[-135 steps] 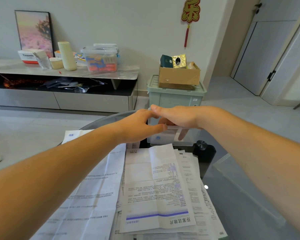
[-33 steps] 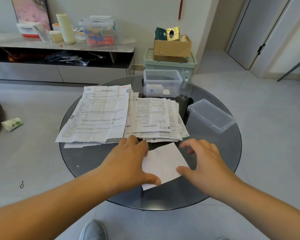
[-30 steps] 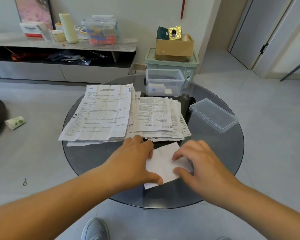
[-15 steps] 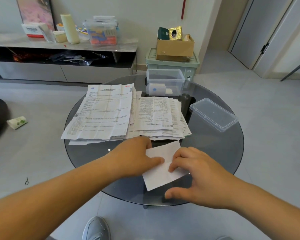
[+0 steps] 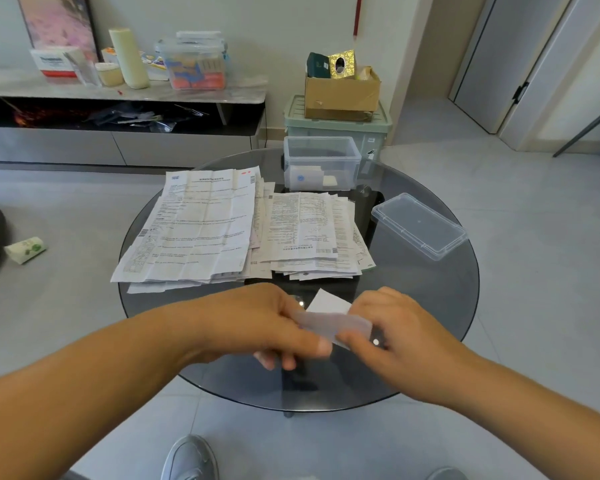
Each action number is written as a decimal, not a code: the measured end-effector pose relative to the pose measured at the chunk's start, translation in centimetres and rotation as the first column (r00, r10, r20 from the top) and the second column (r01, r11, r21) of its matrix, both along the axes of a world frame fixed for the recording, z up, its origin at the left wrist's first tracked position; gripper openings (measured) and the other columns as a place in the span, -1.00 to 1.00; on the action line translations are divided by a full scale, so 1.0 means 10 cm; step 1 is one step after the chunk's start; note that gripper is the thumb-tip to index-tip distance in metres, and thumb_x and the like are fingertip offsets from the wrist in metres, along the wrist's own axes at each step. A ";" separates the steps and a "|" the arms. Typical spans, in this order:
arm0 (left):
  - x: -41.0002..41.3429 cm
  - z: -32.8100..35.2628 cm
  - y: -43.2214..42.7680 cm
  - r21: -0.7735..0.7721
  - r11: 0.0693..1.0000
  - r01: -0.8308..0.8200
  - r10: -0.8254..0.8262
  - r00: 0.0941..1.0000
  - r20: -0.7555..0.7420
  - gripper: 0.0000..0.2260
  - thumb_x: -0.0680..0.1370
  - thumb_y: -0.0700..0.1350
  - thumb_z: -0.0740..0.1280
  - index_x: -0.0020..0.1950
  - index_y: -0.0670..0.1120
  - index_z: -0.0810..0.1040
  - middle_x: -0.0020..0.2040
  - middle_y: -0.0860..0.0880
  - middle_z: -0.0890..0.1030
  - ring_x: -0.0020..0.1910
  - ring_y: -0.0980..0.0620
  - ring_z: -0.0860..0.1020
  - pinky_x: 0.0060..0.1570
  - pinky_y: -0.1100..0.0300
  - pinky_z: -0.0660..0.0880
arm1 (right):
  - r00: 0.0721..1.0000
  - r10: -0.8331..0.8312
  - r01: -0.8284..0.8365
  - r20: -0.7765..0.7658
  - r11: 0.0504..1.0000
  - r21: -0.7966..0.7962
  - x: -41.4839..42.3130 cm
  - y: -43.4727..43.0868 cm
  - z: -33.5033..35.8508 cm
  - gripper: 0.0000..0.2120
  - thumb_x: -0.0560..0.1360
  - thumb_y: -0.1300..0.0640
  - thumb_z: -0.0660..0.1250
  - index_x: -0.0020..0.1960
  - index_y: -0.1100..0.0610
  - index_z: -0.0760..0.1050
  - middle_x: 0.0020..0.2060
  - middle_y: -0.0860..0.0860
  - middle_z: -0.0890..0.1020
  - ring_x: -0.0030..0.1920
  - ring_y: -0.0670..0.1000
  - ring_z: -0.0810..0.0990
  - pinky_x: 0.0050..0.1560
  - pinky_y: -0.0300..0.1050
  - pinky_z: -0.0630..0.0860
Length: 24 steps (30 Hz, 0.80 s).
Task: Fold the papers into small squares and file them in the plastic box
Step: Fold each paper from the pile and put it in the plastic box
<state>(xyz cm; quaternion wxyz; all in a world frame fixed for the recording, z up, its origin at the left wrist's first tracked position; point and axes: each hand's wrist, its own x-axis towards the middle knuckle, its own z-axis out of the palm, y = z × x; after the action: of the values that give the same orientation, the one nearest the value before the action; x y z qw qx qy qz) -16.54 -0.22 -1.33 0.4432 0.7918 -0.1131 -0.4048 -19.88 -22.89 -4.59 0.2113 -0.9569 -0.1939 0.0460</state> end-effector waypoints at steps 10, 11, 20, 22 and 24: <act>0.08 -0.32 -0.26 0.449 0.883 -0.139 -0.201 0.751 0.629 -0.58 0.36 0.41 0.42 -0.18 0.10 0.42 -0.04 0.10 0.40 -0.08 0.11 0.42 -0.20 0.23 0.37 | 0.950 -0.285 0.272 -0.125 0.956 -0.113 0.11 -0.03 -0.02 -0.57 0.39 -0.34 0.41 0.11 -0.22 0.33 0.03 -0.21 0.49 0.10 -0.08 0.41 0.14 -0.05 0.32; 0.08 -0.34 -0.27 0.462 0.875 -0.147 -0.212 0.741 0.637 -0.54 0.36 0.43 0.41 -0.14 0.10 0.38 -0.02 0.09 0.40 -0.05 0.10 0.41 -0.16 0.21 0.39 | 0.950 -0.289 0.274 -0.116 0.953 -0.133 0.11 -0.03 -0.02 -0.54 0.37 -0.38 0.39 0.13 -0.23 0.32 0.03 -0.20 0.46 0.11 -0.07 0.39 0.15 -0.05 0.30; 0.16 -0.30 -0.33 0.451 0.880 -0.148 -0.152 0.813 0.562 -0.53 0.40 0.33 0.45 0.13 0.14 0.35 0.10 0.04 0.43 0.06 0.01 0.46 0.13 0.03 0.51 | 0.951 -0.267 0.237 -0.154 0.953 -0.189 0.15 -0.05 0.01 -0.39 0.34 -0.42 0.38 0.27 -0.26 0.26 0.05 -0.16 0.36 0.14 -0.04 0.30 0.10 -0.05 0.24; 0.15 -0.29 -0.33 0.450 0.881 -0.147 -0.152 0.813 0.562 -0.52 0.40 0.32 0.46 0.14 0.14 0.35 0.08 0.05 0.43 0.05 0.02 0.47 0.13 0.02 0.52 | 0.957 -0.246 0.215 -0.154 0.957 -0.195 0.15 -0.07 0.00 -0.39 0.36 -0.41 0.38 0.29 -0.27 0.25 0.08 -0.15 0.35 0.16 -0.04 0.28 0.12 -0.05 0.24; 0.13 -0.30 -0.33 0.454 0.879 -0.145 -0.167 0.799 0.578 -0.52 0.41 0.32 0.45 0.16 0.16 0.34 0.09 0.05 0.44 0.06 0.02 0.46 0.14 0.03 0.51 | 0.960 -0.223 0.188 -0.168 0.961 -0.202 0.15 -0.09 0.04 -0.38 0.37 -0.40 0.39 0.32 -0.27 0.24 0.11 -0.16 0.34 0.19 -0.05 0.27 0.18 -0.05 0.26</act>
<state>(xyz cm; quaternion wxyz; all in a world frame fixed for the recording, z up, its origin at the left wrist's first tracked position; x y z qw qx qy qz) -15.21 -3.51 -4.34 0.1731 0.9618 -0.1497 -0.1500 -18.43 -23.81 -4.22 0.1429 -0.9786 -0.0670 0.1323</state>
